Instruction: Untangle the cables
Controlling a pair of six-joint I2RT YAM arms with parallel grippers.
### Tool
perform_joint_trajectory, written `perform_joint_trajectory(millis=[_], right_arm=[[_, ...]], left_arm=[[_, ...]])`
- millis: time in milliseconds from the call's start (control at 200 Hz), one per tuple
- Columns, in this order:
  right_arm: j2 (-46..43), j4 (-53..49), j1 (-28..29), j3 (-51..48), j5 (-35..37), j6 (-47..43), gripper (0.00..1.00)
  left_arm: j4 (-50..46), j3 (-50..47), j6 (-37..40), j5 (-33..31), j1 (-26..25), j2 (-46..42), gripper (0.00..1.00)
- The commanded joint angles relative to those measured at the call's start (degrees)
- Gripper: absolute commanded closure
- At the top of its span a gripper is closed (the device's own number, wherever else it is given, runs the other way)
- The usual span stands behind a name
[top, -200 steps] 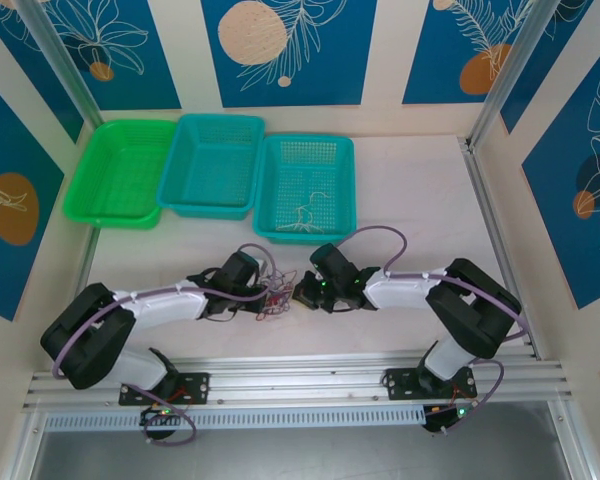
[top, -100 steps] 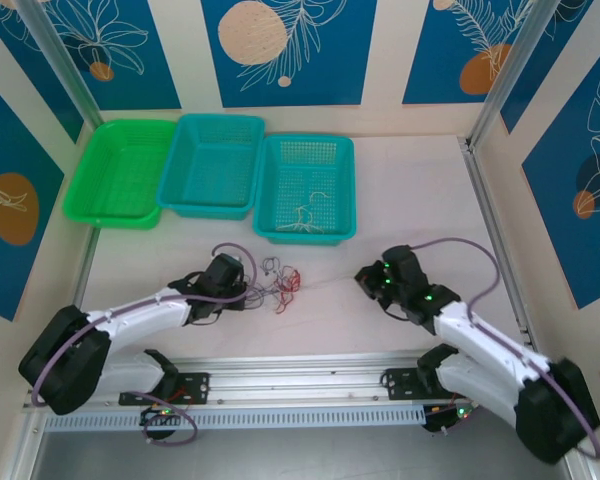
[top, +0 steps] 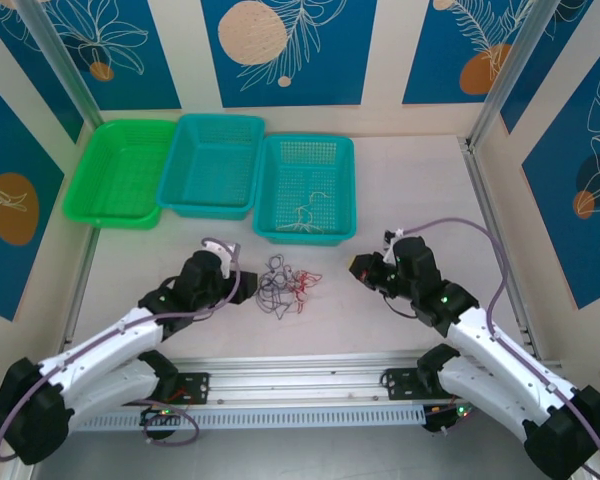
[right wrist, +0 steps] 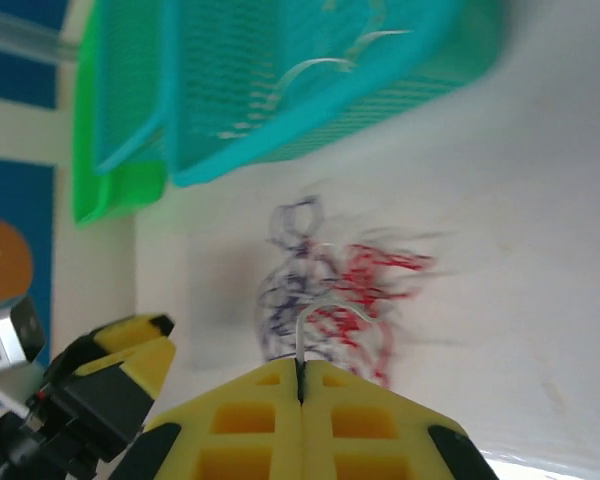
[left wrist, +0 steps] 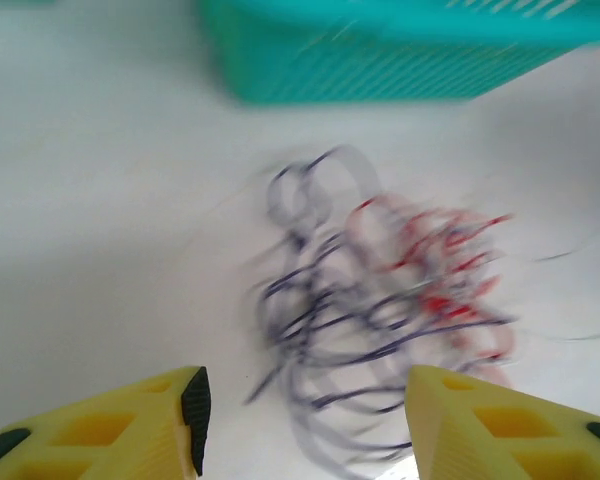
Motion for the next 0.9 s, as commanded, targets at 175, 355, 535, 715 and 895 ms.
perform_joint_trajectory(millis=[175,355,535,715,895], right_arm=[[4.7,5.9,7.7,11.9,-8.3,-13.6,1.00],[4.9,10.6,10.9,14.0,-10.9,-13.9,1.00],[2.4,11.4,10.8,16.0,-9.0,-12.2,1.00],[-0.9,7.0,7.7,21.9,-5.8,-11.1,1.00],[-3.4,4.5,1.6,27.8,-4.2,-10.8,1.00]], left_arm=[[7.2,13.3,3.5,12.7,-3.1,13.8,0.45],[10.1,16.7,-0.6,14.1,-4.8,27.7,0.43],[4.1,18.7,-3.2,10.9,-6.1,37.3,0.51],[0.3,13.3,-9.2,-1.5,-5.3,39.0,0.70],[3.3,7.3,-13.6,-2.9,-2.4,38.9,0.76]])
